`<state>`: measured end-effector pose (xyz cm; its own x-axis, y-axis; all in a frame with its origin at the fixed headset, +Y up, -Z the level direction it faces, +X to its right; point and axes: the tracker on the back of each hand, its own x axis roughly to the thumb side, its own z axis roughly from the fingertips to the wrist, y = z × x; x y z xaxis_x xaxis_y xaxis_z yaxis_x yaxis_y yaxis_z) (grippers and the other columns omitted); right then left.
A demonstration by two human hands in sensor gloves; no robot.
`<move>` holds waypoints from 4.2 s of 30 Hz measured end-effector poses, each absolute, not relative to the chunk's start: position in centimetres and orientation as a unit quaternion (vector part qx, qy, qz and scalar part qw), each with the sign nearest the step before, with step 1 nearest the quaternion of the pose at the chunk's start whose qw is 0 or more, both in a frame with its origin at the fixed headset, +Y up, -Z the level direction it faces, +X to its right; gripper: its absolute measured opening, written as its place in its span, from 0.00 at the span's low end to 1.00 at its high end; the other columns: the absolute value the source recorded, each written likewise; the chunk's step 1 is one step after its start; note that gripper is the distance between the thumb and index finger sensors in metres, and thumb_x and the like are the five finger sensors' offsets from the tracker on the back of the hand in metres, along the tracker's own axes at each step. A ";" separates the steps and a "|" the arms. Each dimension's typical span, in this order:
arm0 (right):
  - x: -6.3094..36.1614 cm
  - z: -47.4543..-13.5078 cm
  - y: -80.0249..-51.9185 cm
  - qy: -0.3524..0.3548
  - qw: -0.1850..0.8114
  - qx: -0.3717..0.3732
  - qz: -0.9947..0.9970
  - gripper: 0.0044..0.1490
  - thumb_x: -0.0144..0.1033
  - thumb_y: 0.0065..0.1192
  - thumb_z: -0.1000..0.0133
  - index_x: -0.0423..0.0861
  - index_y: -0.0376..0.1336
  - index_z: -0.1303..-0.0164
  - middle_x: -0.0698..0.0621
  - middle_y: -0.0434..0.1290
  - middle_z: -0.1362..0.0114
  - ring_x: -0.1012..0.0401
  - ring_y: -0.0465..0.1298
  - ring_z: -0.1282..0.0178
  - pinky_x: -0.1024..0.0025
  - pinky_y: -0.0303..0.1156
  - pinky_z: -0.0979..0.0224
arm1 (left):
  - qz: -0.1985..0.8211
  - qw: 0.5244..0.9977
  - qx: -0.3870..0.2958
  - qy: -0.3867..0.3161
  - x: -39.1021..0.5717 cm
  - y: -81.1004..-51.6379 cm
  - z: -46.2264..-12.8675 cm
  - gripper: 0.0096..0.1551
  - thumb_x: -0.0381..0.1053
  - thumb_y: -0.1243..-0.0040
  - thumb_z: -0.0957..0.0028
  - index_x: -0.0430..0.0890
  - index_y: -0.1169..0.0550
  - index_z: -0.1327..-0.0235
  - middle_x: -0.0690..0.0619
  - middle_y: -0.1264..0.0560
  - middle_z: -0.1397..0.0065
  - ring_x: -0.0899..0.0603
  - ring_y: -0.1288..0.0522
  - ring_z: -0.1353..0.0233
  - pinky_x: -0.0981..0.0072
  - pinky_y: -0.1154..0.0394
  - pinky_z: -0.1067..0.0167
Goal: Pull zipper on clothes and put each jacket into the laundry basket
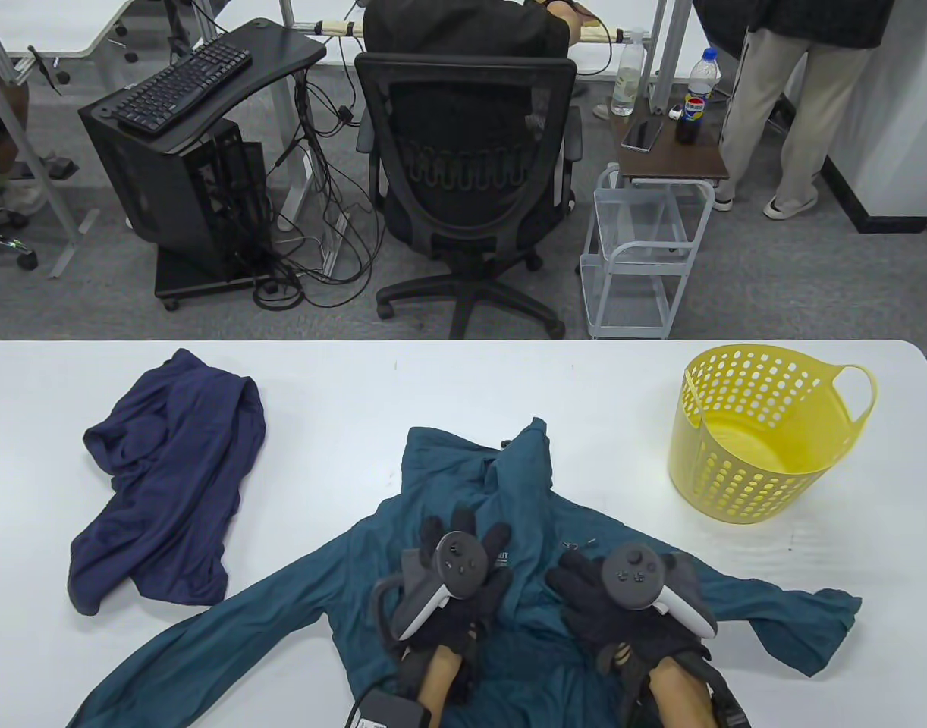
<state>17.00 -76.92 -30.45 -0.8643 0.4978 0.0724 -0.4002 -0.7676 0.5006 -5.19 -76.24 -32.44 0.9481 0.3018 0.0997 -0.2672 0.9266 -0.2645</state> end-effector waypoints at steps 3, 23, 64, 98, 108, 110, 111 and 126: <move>18.0 -30.2 -76.6 0.256 0.206 0.066 0.942 0.33 0.40 0.58 0.40 0.55 0.61 0.21 0.55 0.55 0.11 0.47 0.53 0.15 0.37 0.53 0.22 | 0.078 0.981 -0.157 -0.088 -3.3 -76.6 -32.0 0.35 0.72 0.50 0.56 0.78 0.38 0.30 0.61 0.51 0.13 0.36 0.53 0.17 0.34 0.45 0.28; 16.2 -38.7 -69.4 0.089 0.237 -0.014 0.967 0.33 0.47 0.65 0.42 0.56 0.64 0.24 0.52 0.66 0.15 0.40 0.61 0.17 0.35 0.56 0.23 | 0.001 0.921 -0.321 -0.219 4.7 -76.5 -25.7 0.36 0.70 0.55 0.55 0.70 0.36 0.28 0.54 0.47 0.14 0.34 0.42 0.24 0.41 0.35 0.35; 20.3 -41.2 -70.1 0.175 0.367 -0.123 0.905 0.42 0.54 0.62 0.41 0.51 0.55 0.18 0.46 0.59 0.13 0.35 0.58 0.19 0.36 0.58 0.25 | 0.123 0.966 -0.226 -0.018 -4.2 -73.1 -29.2 0.37 0.70 0.53 0.54 0.66 0.34 0.27 0.54 0.38 0.16 0.36 0.36 0.23 0.39 0.34 0.34; 17.6 -42.9 -74.8 0.064 0.175 -0.207 0.960 0.23 0.49 0.76 0.48 0.59 0.75 0.42 0.58 0.84 0.45 0.55 0.82 0.45 0.55 0.75 0.39 | 0.052 0.945 -0.305 -0.110 -0.9 -77.3 -29.6 0.37 0.70 0.53 0.55 0.75 0.43 0.28 0.60 0.54 0.13 0.37 0.53 0.17 0.36 0.46 0.28; 17.3 -40.9 -64.0 -0.156 0.284 -0.163 0.932 0.25 0.58 0.72 0.46 0.62 0.74 0.40 0.62 0.84 0.45 0.58 0.84 0.47 0.58 0.76 0.40 | 0.137 0.973 -0.180 -0.049 -3.1 -74.8 -30.1 0.41 0.72 0.53 0.56 0.74 0.48 0.27 0.58 0.56 0.13 0.37 0.56 0.17 0.35 0.48 0.27; 15.3 -41.1 -63.7 -0.130 0.296 -0.116 0.939 0.35 0.62 0.62 0.43 0.58 0.67 0.27 0.58 0.80 0.32 0.54 0.81 0.39 0.53 0.73 0.34 | 0.140 0.973 -0.179 -0.041 -3.4 -74.8 -30.2 0.41 0.72 0.53 0.56 0.74 0.47 0.27 0.58 0.55 0.13 0.37 0.56 0.17 0.35 0.48 0.27; 13.9 -41.7 -64.0 -0.080 0.318 -0.052 0.943 0.39 0.61 0.58 0.42 0.57 0.61 0.21 0.55 0.75 0.22 0.49 0.77 0.32 0.48 0.70 0.30 | 0.141 0.973 -0.180 -0.038 -3.6 -74.8 -30.3 0.41 0.72 0.53 0.56 0.74 0.47 0.27 0.58 0.55 0.13 0.37 0.56 0.17 0.35 0.48 0.27; 16.7 -39.2 -68.8 0.080 0.270 -0.051 0.958 0.30 0.46 0.62 0.41 0.54 0.67 0.27 0.50 0.75 0.23 0.43 0.73 0.29 0.46 0.69 0.32 | 0.125 0.968 -0.219 0.012 -5.6 -76.4 -31.9 0.38 0.71 0.53 0.55 0.73 0.43 0.27 0.62 0.53 0.13 0.38 0.60 0.17 0.34 0.53 0.27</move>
<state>16.67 -68.81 -39.22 -0.8492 0.5091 -0.1400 -0.5253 -0.8416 0.1255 -5.57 -76.43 -31.89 0.9686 0.2363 -0.0779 -0.2468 0.8729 -0.4208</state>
